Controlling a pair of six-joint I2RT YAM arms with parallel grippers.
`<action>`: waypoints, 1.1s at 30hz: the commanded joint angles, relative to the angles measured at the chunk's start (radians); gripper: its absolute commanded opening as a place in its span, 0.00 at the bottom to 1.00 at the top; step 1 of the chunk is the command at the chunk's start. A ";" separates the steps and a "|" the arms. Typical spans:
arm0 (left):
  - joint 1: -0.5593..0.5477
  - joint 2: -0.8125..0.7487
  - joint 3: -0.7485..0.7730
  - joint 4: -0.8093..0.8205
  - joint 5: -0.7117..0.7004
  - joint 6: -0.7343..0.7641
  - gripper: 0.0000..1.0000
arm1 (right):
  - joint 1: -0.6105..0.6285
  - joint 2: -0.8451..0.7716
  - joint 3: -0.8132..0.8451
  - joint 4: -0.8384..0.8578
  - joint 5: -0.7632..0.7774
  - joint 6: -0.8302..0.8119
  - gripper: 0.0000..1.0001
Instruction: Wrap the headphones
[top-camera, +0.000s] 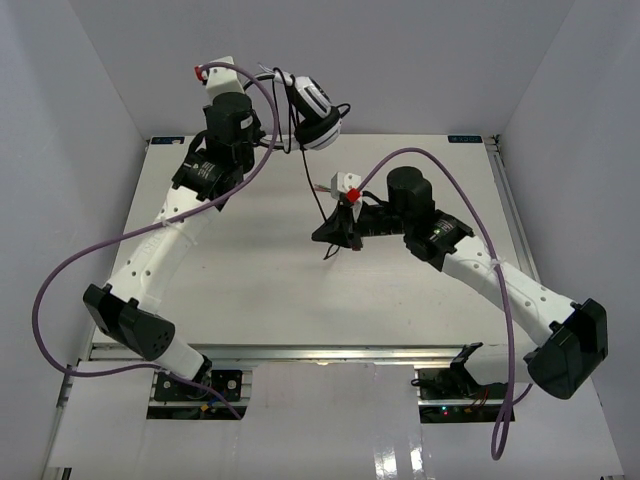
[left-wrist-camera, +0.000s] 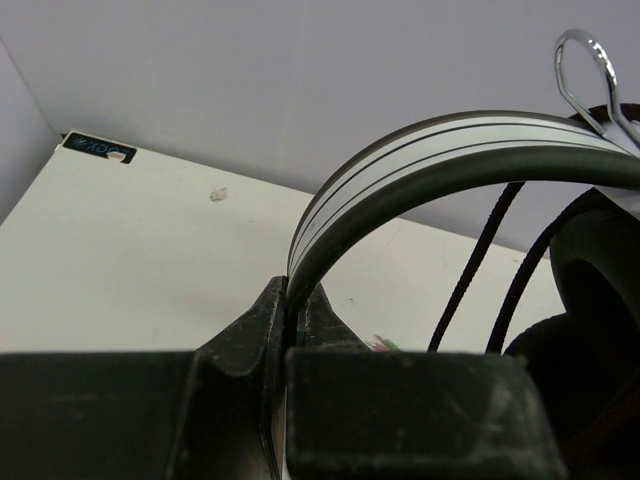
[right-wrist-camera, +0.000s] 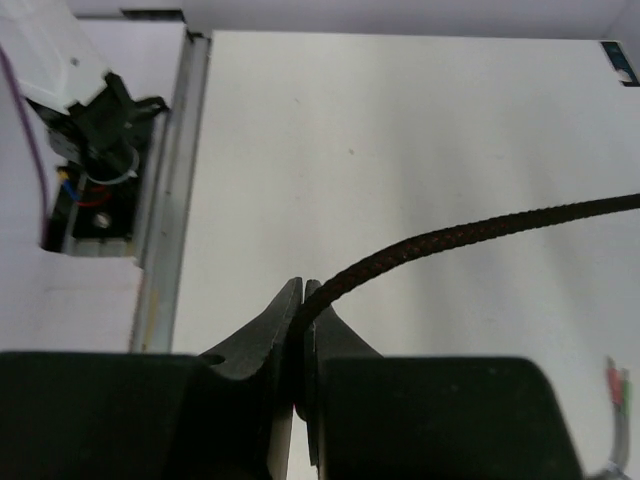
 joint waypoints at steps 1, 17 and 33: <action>0.002 0.032 -0.021 0.035 0.003 0.066 0.00 | 0.031 0.002 0.174 -0.299 0.318 -0.323 0.08; -0.041 -0.156 -0.501 0.005 0.488 0.178 0.00 | 0.044 0.183 0.338 -0.181 0.858 -0.618 0.08; -0.041 -0.337 -0.507 0.019 0.832 0.154 0.00 | -0.290 0.262 0.279 -0.146 0.241 -0.248 0.09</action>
